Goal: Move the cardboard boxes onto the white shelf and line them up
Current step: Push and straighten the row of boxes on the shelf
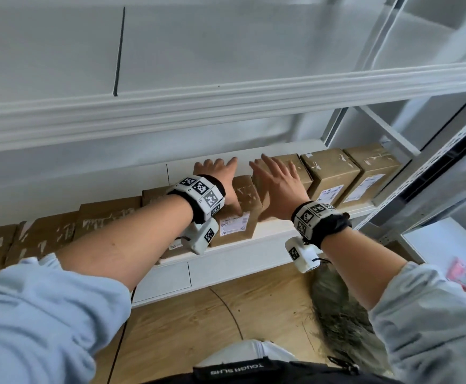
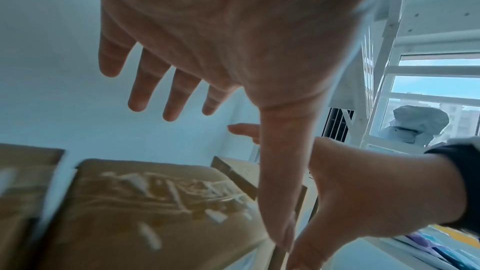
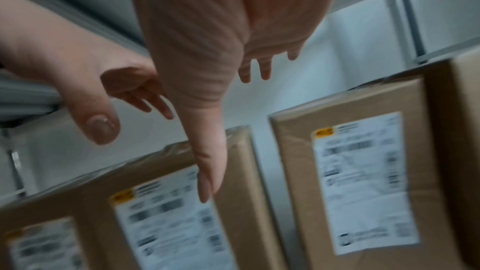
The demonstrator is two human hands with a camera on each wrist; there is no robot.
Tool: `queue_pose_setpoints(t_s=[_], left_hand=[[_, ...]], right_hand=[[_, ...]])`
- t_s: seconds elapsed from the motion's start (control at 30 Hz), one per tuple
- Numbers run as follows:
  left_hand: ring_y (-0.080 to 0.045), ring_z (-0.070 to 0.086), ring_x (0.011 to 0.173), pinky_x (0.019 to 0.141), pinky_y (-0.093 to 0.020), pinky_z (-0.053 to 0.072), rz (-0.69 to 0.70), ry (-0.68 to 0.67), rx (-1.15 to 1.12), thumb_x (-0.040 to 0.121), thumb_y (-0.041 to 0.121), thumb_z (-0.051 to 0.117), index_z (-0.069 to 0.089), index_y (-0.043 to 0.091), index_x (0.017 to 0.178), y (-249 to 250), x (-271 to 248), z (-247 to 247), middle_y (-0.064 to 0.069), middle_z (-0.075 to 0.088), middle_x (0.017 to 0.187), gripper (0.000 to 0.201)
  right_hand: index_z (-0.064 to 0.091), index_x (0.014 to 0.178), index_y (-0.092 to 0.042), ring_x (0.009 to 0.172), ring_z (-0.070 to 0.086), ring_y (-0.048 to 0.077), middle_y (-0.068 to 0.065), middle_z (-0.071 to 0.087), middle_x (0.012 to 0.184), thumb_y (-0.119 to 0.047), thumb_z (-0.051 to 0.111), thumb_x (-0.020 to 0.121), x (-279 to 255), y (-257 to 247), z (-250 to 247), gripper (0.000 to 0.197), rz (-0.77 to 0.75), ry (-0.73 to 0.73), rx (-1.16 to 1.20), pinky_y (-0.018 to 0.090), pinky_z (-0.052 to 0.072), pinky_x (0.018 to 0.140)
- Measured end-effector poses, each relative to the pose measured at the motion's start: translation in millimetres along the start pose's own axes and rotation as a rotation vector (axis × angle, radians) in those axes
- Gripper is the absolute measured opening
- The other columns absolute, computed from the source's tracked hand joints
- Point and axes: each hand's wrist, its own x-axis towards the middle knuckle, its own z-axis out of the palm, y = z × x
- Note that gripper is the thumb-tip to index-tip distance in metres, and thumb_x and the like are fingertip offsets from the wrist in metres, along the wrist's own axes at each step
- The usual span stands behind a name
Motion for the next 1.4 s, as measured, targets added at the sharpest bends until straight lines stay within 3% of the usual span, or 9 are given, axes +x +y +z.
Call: queue_pose_setpoints(t_s=[0.27, 0.43, 0.53, 0.67, 0.87, 1.03, 1.4], left_hand=[[-0.035, 0.034, 0.138, 0.111, -0.052, 0.031, 0.060, 0.000, 0.031, 0.048, 0.071, 0.084, 0.017, 0.025, 0.153, 66.3, 54.8, -8.8, -0.008, 0.037, 0.151, 0.133], [-0.034, 0.031, 0.141, 0.113, -0.052, 0.028, 0.016, 0.007, 0.061, 0.055, 0.066, 0.084, 0.017, 0.025, 0.155, 100.9, 99.8, -16.2, -0.008, 0.031, 0.155, 0.127], [-0.033, 0.031, 0.141, 0.114, -0.051, 0.029, -0.035, -0.046, 0.052, 0.054, 0.062, 0.086, 0.020, 0.025, 0.153, 114.3, 119.8, -11.1, -0.008, 0.031, 0.155, 0.125], [-0.029, 0.046, 0.129, 0.106, -0.049, 0.039, -0.071, -0.088, 0.013, 0.048, 0.058, 0.090, 0.026, 0.025, 0.149, 129.3, 128.8, -6.0, -0.004, 0.042, 0.144, 0.124], [-0.025, 0.053, 0.119, 0.099, -0.043, 0.043, -0.102, -0.075, 0.045, 0.044, 0.061, 0.089, 0.034, 0.021, 0.141, 130.4, 122.8, -5.6, -0.002, 0.051, 0.131, 0.118], [-0.023, 0.055, 0.118, 0.104, -0.044, 0.039, -0.067, -0.061, 0.106, 0.044, 0.066, 0.086, 0.033, 0.020, 0.142, 129.4, 109.9, -4.6, -0.001, 0.053, 0.132, 0.120], [-0.025, 0.055, 0.120, 0.112, -0.052, 0.028, -0.068, -0.037, 0.125, 0.045, 0.064, 0.087, 0.027, 0.021, 0.147, 124.1, 81.5, 14.0, -0.003, 0.052, 0.134, 0.126]], right_hand=[[0.015, 0.156, -0.031, 0.148, 0.018, 0.030, 0.006, 0.017, 0.163, -0.043, 0.094, 0.053, -5.8, 135.0, -7.0, 0.130, 0.255, -0.016, -0.018, 0.057, 0.010, 0.121], [0.015, 0.155, -0.030, 0.148, 0.016, 0.026, 0.004, 0.018, 0.161, -0.041, 0.092, 0.056, 17.8, 190.2, 0.5, 0.125, 0.195, -0.109, -0.042, 0.051, 0.011, 0.121], [0.016, 0.155, -0.030, 0.146, 0.016, 0.027, 0.003, 0.021, 0.159, -0.048, 0.091, 0.051, 32.7, 211.3, 9.8, 0.129, 0.083, -0.136, -0.054, 0.052, 0.013, 0.119], [0.018, 0.154, -0.031, 0.143, 0.019, 0.028, 0.005, 0.027, 0.151, -0.055, 0.090, 0.043, 43.5, 227.5, 19.8, 0.135, -0.028, -0.136, -0.062, 0.057, 0.011, 0.118], [0.030, 0.150, -0.033, 0.128, 0.033, 0.029, 0.008, 0.038, 0.135, -0.061, 0.086, 0.033, 47.1, 234.1, 26.1, 0.133, -0.099, -0.073, 0.007, 0.048, 0.025, 0.111], [0.037, 0.145, -0.033, 0.117, 0.039, 0.029, 0.006, 0.041, 0.127, -0.061, 0.087, 0.032, 43.9, 235.9, 22.9, 0.127, -0.102, -0.026, 0.088, 0.041, 0.029, 0.108], [0.039, 0.146, -0.035, 0.119, 0.041, 0.029, 0.005, 0.042, 0.129, -0.056, 0.091, 0.033, 20.5, 215.6, 12.5, 0.126, -0.104, -0.076, 0.141, 0.040, 0.034, 0.104]])
